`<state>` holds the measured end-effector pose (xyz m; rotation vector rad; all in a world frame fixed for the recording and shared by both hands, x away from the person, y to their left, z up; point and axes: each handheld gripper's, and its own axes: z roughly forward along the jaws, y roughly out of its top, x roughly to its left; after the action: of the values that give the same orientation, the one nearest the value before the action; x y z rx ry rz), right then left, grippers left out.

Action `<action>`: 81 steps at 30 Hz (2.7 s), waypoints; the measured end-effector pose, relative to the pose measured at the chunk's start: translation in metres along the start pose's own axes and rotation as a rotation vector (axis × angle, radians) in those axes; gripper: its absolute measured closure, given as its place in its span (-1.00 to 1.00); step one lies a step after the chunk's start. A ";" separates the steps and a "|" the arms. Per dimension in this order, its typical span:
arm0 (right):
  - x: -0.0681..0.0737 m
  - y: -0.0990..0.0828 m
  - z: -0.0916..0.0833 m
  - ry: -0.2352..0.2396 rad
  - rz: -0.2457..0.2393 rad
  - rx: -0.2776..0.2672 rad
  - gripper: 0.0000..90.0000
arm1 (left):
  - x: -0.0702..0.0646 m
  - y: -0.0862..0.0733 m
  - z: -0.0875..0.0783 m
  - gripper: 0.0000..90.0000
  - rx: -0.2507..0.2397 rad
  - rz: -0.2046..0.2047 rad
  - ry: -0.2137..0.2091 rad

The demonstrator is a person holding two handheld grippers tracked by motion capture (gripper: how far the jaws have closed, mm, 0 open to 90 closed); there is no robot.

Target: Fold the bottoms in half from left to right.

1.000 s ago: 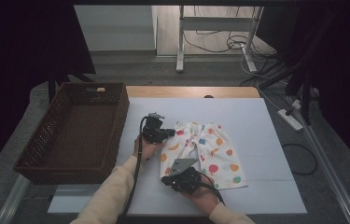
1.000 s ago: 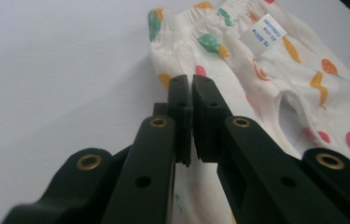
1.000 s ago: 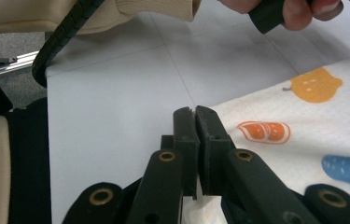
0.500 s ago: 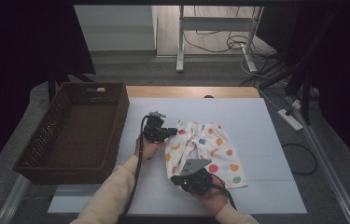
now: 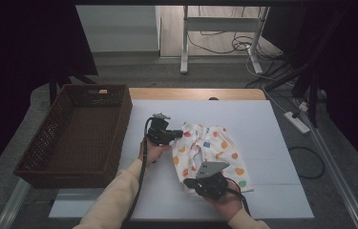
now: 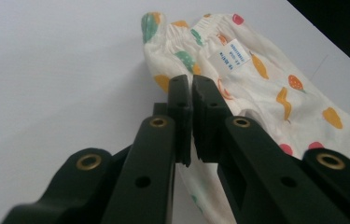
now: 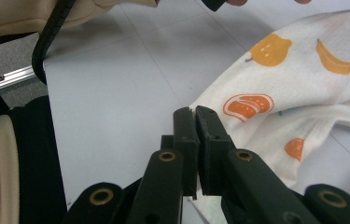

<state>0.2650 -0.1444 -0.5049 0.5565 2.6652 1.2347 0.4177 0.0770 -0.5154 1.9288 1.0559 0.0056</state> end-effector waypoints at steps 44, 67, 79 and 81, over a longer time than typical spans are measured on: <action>-0.018 -0.025 -0.040 -0.053 0.090 -0.048 0.93 | -0.020 0.016 0.013 0.91 0.000 0.023 -0.036; -0.023 -0.035 -0.052 -0.084 0.110 -0.052 0.93 | -0.025 0.020 0.019 0.91 -0.002 0.023 -0.044; -0.025 -0.042 -0.069 -0.120 0.136 -0.077 0.93 | -0.032 0.026 0.025 0.91 0.003 0.038 -0.058; -0.026 -0.043 -0.071 -0.125 0.140 -0.078 0.93 | -0.034 0.028 0.027 0.91 0.005 0.042 -0.057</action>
<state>0.2567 -0.2304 -0.4921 0.7925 2.5012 1.2874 0.4251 0.0293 -0.4984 1.9444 0.9789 -0.0281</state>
